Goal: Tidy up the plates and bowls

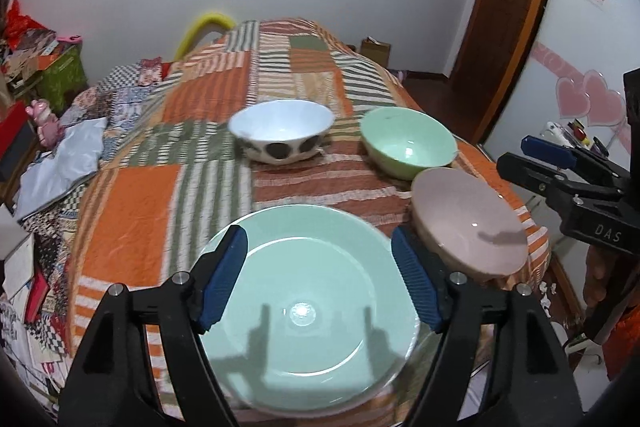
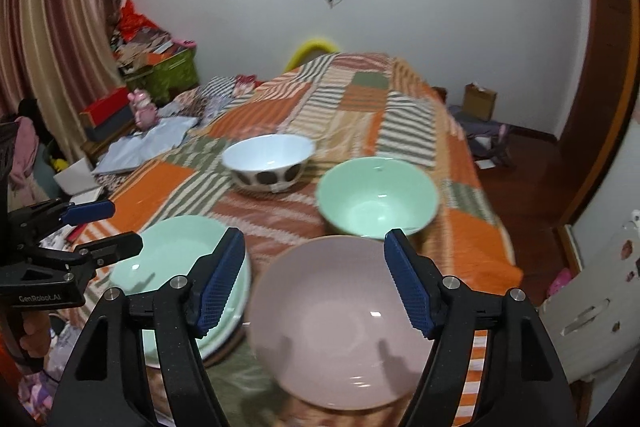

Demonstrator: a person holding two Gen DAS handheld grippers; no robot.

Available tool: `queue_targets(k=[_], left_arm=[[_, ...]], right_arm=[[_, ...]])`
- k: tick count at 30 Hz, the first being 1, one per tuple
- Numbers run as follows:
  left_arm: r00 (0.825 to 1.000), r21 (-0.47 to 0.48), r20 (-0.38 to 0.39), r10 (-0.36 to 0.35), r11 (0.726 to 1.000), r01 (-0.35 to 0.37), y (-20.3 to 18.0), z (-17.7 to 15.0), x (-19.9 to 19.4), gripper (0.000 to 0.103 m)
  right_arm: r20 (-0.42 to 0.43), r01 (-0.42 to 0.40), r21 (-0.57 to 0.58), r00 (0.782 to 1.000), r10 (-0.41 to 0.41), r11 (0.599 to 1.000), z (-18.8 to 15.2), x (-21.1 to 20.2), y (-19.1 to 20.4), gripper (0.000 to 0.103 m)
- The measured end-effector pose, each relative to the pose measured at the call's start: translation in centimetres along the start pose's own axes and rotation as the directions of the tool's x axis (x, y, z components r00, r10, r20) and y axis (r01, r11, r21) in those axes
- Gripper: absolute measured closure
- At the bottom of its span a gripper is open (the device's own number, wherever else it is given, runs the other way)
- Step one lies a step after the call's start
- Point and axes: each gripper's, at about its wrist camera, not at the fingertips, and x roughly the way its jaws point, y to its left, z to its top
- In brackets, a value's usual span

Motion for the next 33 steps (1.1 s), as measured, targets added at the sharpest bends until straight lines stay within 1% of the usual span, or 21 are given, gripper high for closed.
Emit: queue_targets(k=[2,7,13,17,19,23,24,25,26,28,31,33], left_arm=[[0.999,0.015,-0.026,-0.024,1.000,0.025,-1.2,0.3,1.1,0.029],[0.998,0.061,-0.060,-0.037,0.997,0.041,-4.0,0.5,3.3,0.029],[0.993,0.087,-0.104,-0.062,0.994,0.071,-6.4,0.6,5.9,0.029],[0.990,0.103,-0.127,-0.066,0.992,0.079,-7.5,0.6,7.6,0.031],[0.987,0.106,-0.144,-0.068,0.991,0.084,-7.9,0.5,8.4,0.039],[0.982,0.115,-0.175,-0.072,0.989,0.093,-8.6,0.5,9.6,0.052],[0.980,0.116,-0.183,-0.072,0.989,0.095,-8.6,0.4,9.8,0.059],[0.978,0.117,-0.194,-0.076,0.988,0.100,-8.7,0.3,10.1,0.063],[0.976,0.114,-0.204,-0.081,0.988,0.106,-8.7,0.3,10.3,0.065],[0.973,0.112,-0.214,-0.083,0.988,0.109,-8.8,0.3,10.7,0.068],[0.970,0.108,-0.223,-0.093,0.987,0.120,-8.8,0.2,11.0,0.070],[0.965,0.100,-0.237,-0.109,0.986,0.136,-8.9,0.0,11.4,0.071]], right_arm=[[0.003,0.012,0.018,1.000,-0.012,1.000,-0.3,-0.1,-1.3,0.034],[-0.020,0.039,0.068,0.999,-0.038,0.997,-1.8,0.4,-4.4,0.034],[-0.074,0.040,0.126,0.997,-0.031,0.991,-4.1,1.3,-7.5,0.034],[-0.101,0.022,0.146,0.995,-0.007,0.989,-5.1,2.1,-8.4,0.034],[-0.112,0.010,0.149,0.994,0.007,0.989,-5.5,2.5,-8.5,0.034],[-0.120,0.001,0.154,0.993,0.018,0.988,-6.2,3.0,-8.7,0.034],[-0.123,-0.005,0.160,0.992,0.025,0.987,-6.3,3.2,-8.8,0.034],[-0.125,-0.012,0.170,0.992,0.033,0.985,-6.5,3.3,-8.9,0.035],[-0.130,-0.020,0.180,0.991,0.044,0.984,-6.6,3.4,-9.0,0.038],[-0.140,-0.042,0.196,0.988,0.071,0.980,-6.8,3.6,-9.1,0.050],[-0.150,-0.066,0.227,0.983,0.101,0.972,-7.1,3.9,-9.3,0.056],[-0.152,-0.070,0.239,0.982,0.109,0.968,-7.2,3.9,-9.4,0.056]])
